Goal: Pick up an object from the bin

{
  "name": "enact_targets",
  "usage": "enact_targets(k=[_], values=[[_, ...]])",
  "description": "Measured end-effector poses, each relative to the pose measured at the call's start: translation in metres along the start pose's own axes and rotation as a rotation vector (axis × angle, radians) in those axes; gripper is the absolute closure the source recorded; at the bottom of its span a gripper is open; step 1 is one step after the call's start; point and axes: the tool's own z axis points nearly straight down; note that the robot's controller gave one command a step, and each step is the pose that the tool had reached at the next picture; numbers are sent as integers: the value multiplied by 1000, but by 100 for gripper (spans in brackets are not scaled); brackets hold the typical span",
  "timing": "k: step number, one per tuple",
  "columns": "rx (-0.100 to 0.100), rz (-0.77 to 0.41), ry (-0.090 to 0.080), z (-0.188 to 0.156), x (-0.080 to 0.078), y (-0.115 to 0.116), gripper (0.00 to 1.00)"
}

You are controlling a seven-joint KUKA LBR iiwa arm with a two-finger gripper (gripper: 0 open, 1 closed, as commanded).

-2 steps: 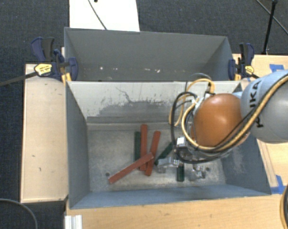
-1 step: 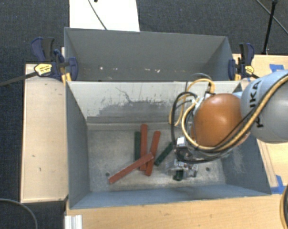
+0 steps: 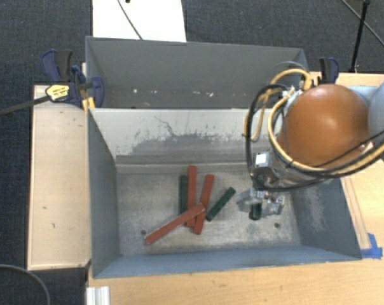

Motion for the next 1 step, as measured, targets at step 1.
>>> enact_targets(k=[1], values=[[-6,7,1,-2,-1,0,100]])
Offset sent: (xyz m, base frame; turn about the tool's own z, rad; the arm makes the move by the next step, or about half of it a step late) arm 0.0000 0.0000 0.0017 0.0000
